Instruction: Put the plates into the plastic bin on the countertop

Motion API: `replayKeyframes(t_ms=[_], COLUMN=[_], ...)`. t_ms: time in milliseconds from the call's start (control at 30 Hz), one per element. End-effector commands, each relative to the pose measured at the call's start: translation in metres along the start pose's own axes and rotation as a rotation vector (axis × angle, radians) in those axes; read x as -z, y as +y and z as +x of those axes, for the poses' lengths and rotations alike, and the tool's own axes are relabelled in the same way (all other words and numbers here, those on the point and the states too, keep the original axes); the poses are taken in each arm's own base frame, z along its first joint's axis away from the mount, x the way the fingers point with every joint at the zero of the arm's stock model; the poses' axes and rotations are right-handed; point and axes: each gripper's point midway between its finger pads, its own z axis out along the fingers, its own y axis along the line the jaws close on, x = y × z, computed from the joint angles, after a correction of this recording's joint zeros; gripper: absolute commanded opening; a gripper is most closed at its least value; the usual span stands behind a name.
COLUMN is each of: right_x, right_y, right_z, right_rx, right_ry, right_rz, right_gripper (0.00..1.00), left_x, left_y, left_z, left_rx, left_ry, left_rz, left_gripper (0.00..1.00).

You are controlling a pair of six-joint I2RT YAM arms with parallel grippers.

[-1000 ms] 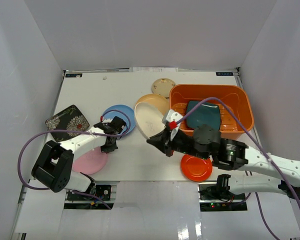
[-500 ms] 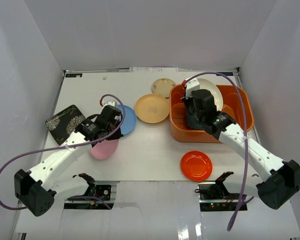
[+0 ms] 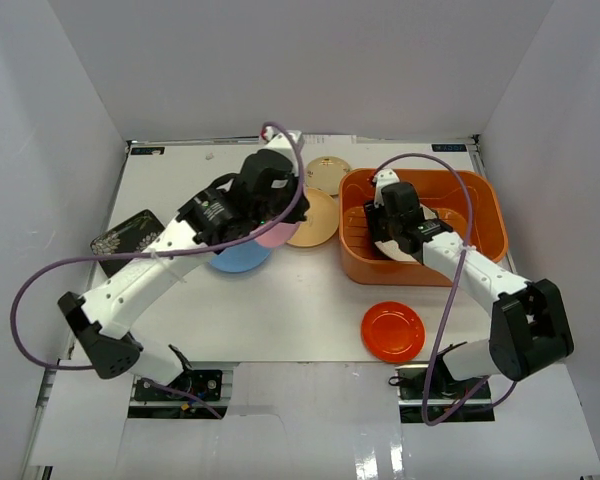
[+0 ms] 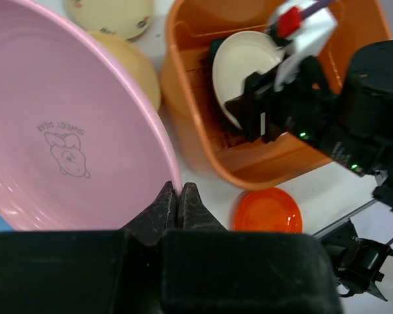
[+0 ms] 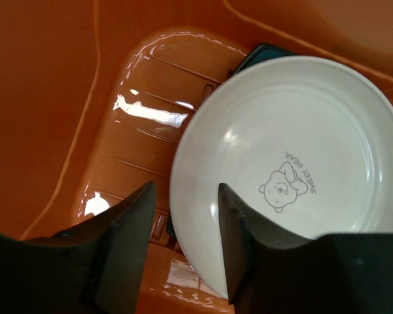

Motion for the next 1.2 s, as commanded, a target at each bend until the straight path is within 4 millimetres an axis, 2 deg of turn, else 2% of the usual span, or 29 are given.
replayKeyframes(t_ms=[0,67,100,133,167,200,233,267,300,333,367,400,433,467,500,533,600,633,700,733,833,867,900,1133,1167], right_x=[0.009,0.023,0.030,0.046,0.056,0.069,0.091,0.107,0.121,0.149,0.165,0.183,0.211,0.225,0.248,0.260,0.285,0.292,0.309,0.314,0.328,0.329,0.333,0.332,0.331], right_y=[0.000,-0.007,-0.016,-0.025,-0.032,-0.049,-0.060,-0.080,-0.090,-0.101,-0.115,-0.127,-0.132,-0.137,-0.138,-0.139,-0.141,-0.142,-0.143,-0.142,-0.138,-0.136,-0.135,-0.131,-0.130], right_z=[-0.032,-0.048,-0.055,-0.066,-0.072,-0.084,-0.093,-0.101,-0.105,-0.113,-0.114,-0.116,-0.121,-0.122,-0.125,-0.127,-0.125,-0.124,-0.120,-0.120,-0.117,-0.117,-0.116,-0.112,-0.112], right_rx=[-0.095,-0.147,-0.171,-0.193,-0.223,-0.254,-0.281,-0.330,-0.359,-0.393,-0.438,-0.472,-0.496,-0.517,-0.529,-0.536,-0.544,-0.547,-0.551,-0.549,-0.540,-0.537,-0.533,-0.526,-0.526], right_ry=[-0.118,-0.173,-0.196,-0.238,-0.262,-0.302,-0.349,-0.392,-0.427,-0.496,-0.538,-0.588,-0.663,-0.699,-0.758,-0.789,-0.846,-0.864,-0.902,-0.915,-0.946,-0.952,-0.961,-0.957,-0.957], right_rz=[-0.022,-0.015,0.007,0.028,0.051,0.108,0.137,0.206,0.244,0.277,0.324,0.375,0.386,0.405,0.404,0.405,0.421,0.430,0.435,0.431,0.409,0.398,0.390,0.371,0.364], right_gripper=[0.53,0.68,0.71,0.72,0.70,0.69,0.63,0.58,0.51,0.44,0.24,0.14,0.08,0.08,0.08,0.08,0.08,0.08,0.08,0.08,0.08,0.08,0.08,0.08,0.08], left_x=[-0.007,-0.020,-0.024,-0.026,-0.024,-0.036,-0.038,-0.045,-0.048,-0.049,-0.052,-0.051,-0.066,-0.069,-0.067,-0.087,-0.101,-0.116,-0.129,-0.143,-0.158,-0.170,-0.175,-0.208,-0.210], left_y=[-0.048,-0.067,-0.075,-0.085,-0.096,-0.104,-0.116,-0.126,-0.133,-0.144,-0.156,-0.170,-0.178,-0.190,-0.203,-0.210,-0.224,-0.230,-0.242,-0.245,-0.254,-0.254,-0.255,-0.255,-0.254], left_z=[-0.027,-0.033,-0.035,-0.034,-0.044,-0.040,-0.041,-0.043,-0.043,-0.041,-0.043,-0.045,-0.037,-0.038,-0.042,-0.030,-0.021,-0.011,0.006,0.017,0.030,0.044,0.048,0.092,0.094], left_rx=[-0.101,-0.135,-0.146,-0.165,-0.173,-0.188,-0.197,-0.216,-0.230,-0.248,-0.285,-0.304,-0.332,-0.348,-0.387,-0.418,-0.469,-0.485,-0.520,-0.537,-0.547,-0.559,-0.564,-0.598,-0.597], left_ry=[-0.087,-0.099,-0.105,-0.111,-0.143,-0.133,-0.149,-0.159,-0.164,-0.171,-0.193,-0.216,-0.209,-0.227,-0.256,-0.244,-0.240,-0.232,-0.199,-0.184,-0.167,-0.143,-0.138,-0.060,-0.056], left_rz=[0.079,0.094,0.102,0.112,0.136,0.139,0.161,0.172,0.187,0.209,0.236,0.267,0.270,0.295,0.316,0.314,0.343,0.353,0.411,0.418,0.450,0.453,0.461,0.486,0.482], left_gripper=[0.00,0.00,0.00,0.00,0.00,0.00,0.00,0.00,0.00,0.00,0.00,0.00,0.00,0.00,0.00,0.00,0.00,0.00,0.00,0.00,0.00,0.00,0.00,0.00,0.06])
